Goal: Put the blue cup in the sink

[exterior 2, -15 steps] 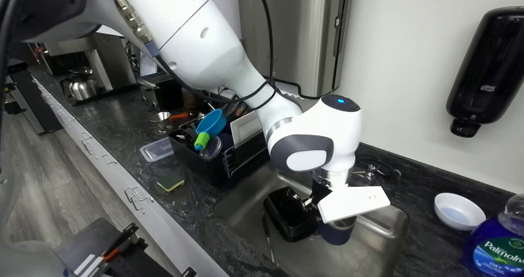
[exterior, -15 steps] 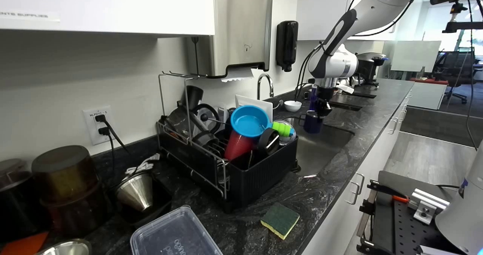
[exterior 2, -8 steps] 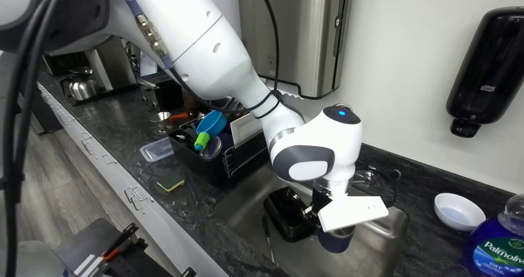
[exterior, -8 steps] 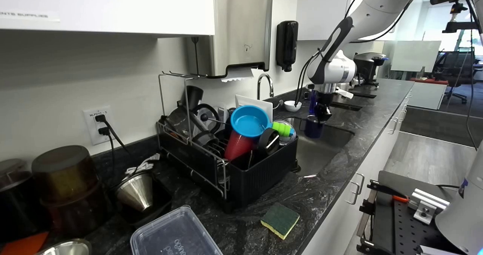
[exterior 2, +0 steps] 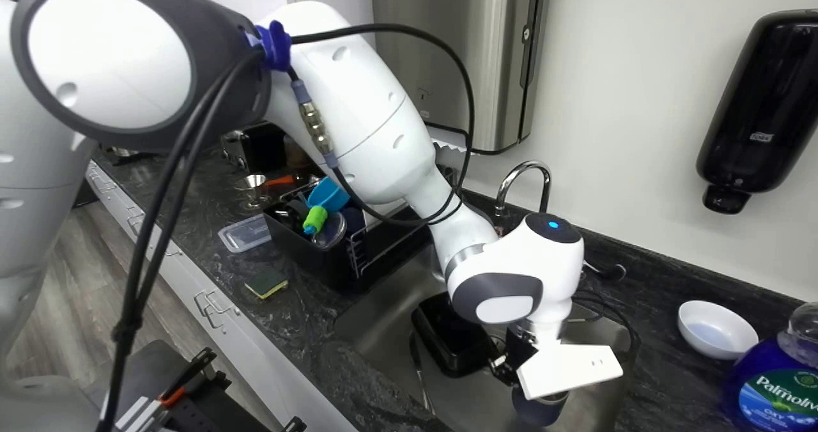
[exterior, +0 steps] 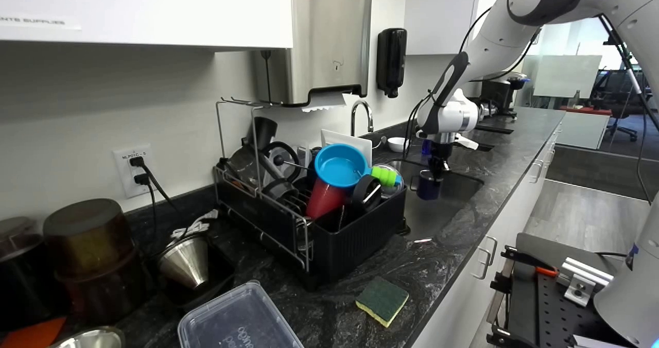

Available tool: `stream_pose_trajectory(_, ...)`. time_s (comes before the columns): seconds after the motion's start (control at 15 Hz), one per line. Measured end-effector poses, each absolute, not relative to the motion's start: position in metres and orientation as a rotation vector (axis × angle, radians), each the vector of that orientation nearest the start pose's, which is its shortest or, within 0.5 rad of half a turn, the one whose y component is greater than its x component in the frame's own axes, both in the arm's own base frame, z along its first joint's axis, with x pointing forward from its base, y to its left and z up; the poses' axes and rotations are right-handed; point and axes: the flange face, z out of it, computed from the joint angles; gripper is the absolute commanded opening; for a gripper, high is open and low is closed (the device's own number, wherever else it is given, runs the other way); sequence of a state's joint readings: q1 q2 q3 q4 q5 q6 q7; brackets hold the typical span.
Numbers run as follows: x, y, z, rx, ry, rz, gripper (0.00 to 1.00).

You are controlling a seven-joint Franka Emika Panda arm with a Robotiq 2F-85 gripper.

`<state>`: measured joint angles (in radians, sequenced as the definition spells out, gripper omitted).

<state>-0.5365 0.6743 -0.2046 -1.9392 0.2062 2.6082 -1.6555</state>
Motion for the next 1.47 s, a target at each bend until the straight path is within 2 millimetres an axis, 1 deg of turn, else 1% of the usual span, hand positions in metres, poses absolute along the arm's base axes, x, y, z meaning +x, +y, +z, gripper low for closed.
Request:
stream_pose_trajectory(0.13,0.453,-0.425,0.128,-2.922,-1.209,0.034,0.02)
stream_pose_trajectory(0.27,0.451,-0.432,0.122,-2.920,-1.215,0.043,0.02)
stream_pose_trajectory(0.6,0.450,-0.443,0.120,-2.917,-1.243,0.051,0.02)
stream_pose_trajectory(0.87,0.449,-0.444,0.117,-2.903,-1.268,0.065,0.02)
stream_pose_trajectory(1.0,0.450,-0.442,0.110,-2.889,-1.281,0.074,0.02)
stream_pose_trajectory(1.27,0.453,-0.435,0.087,-2.856,-1.319,0.097,0.02)
stream_pose_trajectory(1.47,0.458,-0.433,0.086,-2.853,-1.350,0.099,0.02)
